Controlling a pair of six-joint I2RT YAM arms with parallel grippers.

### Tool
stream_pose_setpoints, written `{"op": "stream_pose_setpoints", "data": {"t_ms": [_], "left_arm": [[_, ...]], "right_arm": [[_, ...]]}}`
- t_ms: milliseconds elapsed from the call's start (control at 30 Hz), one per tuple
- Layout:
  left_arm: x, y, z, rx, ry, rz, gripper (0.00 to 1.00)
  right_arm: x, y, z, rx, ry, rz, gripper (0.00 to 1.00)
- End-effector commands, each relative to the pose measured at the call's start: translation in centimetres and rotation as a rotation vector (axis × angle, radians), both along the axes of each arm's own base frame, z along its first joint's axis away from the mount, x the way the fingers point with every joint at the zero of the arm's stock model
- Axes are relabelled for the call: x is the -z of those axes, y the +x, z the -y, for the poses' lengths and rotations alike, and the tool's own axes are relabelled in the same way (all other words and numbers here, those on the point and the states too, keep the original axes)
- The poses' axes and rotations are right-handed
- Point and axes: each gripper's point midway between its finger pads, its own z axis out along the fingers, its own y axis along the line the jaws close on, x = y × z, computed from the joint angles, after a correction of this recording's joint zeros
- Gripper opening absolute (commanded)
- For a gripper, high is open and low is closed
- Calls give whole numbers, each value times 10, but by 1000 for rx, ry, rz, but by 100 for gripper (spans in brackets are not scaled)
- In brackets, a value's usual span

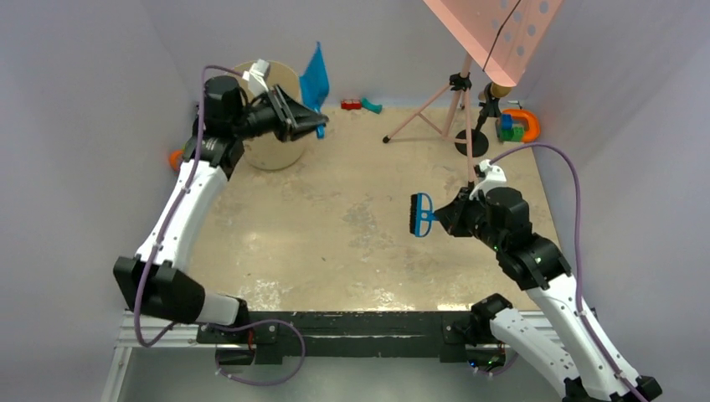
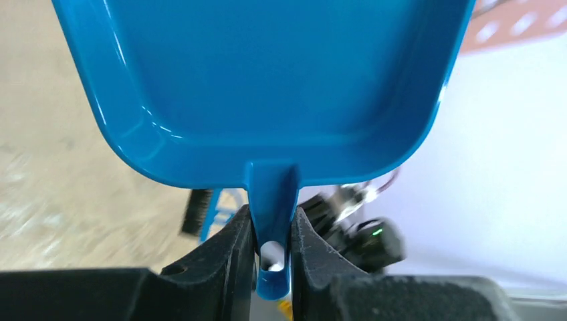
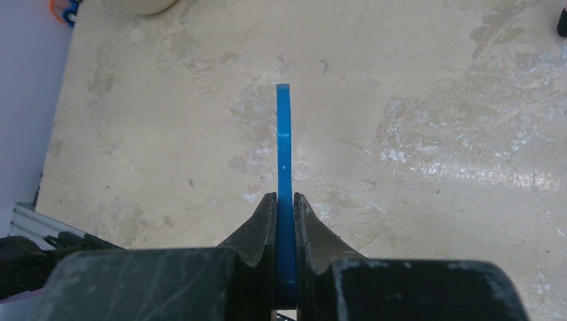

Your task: Sweep away the paper scraps from the table

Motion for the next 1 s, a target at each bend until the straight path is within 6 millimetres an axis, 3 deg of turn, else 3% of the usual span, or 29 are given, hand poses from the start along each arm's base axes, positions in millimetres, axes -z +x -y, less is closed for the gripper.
{"op": "stream_pose_setpoints", "data": {"t_ms": [0, 200, 367, 667, 767, 867, 967], "left_arm": [[123, -65, -10, 45, 531, -92, 10], [235, -113, -40, 4, 878, -208, 10], [286, -132, -54, -5, 958, -251, 10], [317, -114, -48, -25, 1000, -251, 9], [322, -105, -46, -26, 1020, -255, 9], [324, -98, -45, -24, 1045, -256, 9], [325, -96, -47, -26, 1062, -256, 12]], "right_arm": [[-17, 1, -4, 20, 110, 100, 0], [26, -4, -12, 16, 150, 14, 0], [48, -4, -18, 16, 176, -33, 0], [63, 23, -63, -23, 440, -53, 0], [54, 45, -75, -28, 474, -34, 0], [28, 63, -89, -98, 442, 9, 1], [28, 76, -79, -23, 345, -45, 31]]}}
